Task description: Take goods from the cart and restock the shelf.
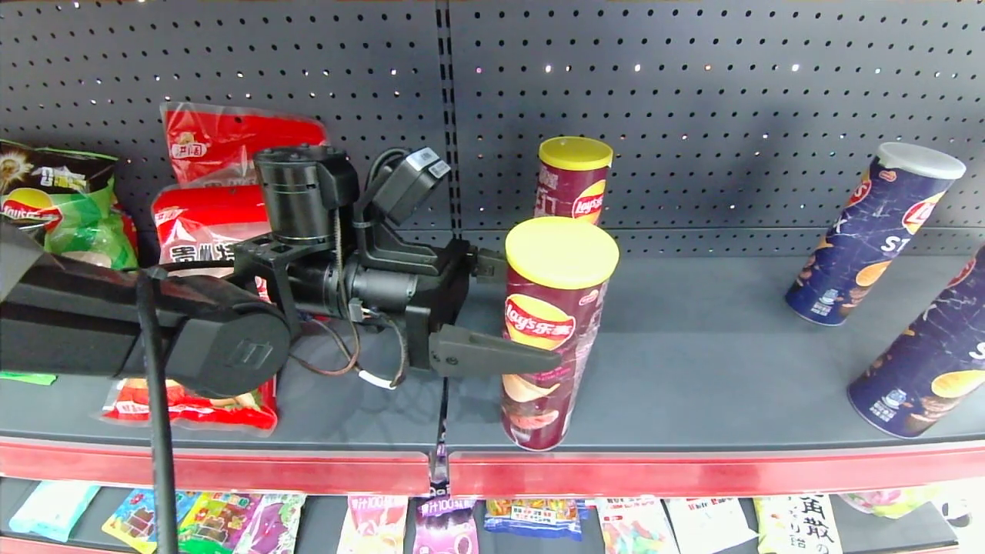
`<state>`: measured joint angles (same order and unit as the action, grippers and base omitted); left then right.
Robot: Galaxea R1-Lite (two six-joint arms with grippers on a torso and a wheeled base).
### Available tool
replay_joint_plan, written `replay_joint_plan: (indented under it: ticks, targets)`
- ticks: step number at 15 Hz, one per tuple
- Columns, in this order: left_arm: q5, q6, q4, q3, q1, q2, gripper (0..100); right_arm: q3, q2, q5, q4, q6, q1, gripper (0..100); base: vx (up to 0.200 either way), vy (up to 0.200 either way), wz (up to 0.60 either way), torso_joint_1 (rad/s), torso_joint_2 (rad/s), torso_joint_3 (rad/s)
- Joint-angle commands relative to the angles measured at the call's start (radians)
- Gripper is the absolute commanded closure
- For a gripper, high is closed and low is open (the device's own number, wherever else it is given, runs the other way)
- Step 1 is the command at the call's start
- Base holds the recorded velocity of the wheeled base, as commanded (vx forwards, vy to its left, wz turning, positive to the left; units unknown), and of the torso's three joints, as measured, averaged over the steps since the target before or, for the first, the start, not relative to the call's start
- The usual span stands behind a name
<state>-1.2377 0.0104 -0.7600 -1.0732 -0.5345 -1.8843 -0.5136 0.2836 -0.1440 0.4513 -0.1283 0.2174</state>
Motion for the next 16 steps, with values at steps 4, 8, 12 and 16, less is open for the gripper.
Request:
replay_joint_plan:
  ticks: [4,8,12,16]
  targets:
    - [-0.009,0.0,-0.022,-0.005,-0.004,-0.024,0,-0.002,0.002,-0.002,0.0,-0.001,0.0,0,0.0,0.0,0.0,0.0,0.0,0.0]
    - [-0.016,0.005,-0.058,-0.028,-0.018,-0.052,100,-0.003,0.002,-0.002,0.0,-0.001,0.0,0,0.0,0.0,0.0,0.0,0.0,0.0]
    - [-0.016,0.006,-0.058,-0.028,-0.032,-0.052,100,-0.002,0.0,-0.002,0.0,-0.001,-0.001,0,0.0,0.0,0.0,0.0,0.0,0.0]
    - [0.047,0.006,-0.061,-0.03,-0.039,-0.047,100,0.004,-0.006,-0.002,0.0,-0.001,-0.001,0,0.0,0.0,0.0,0.0,0.0,0.0]
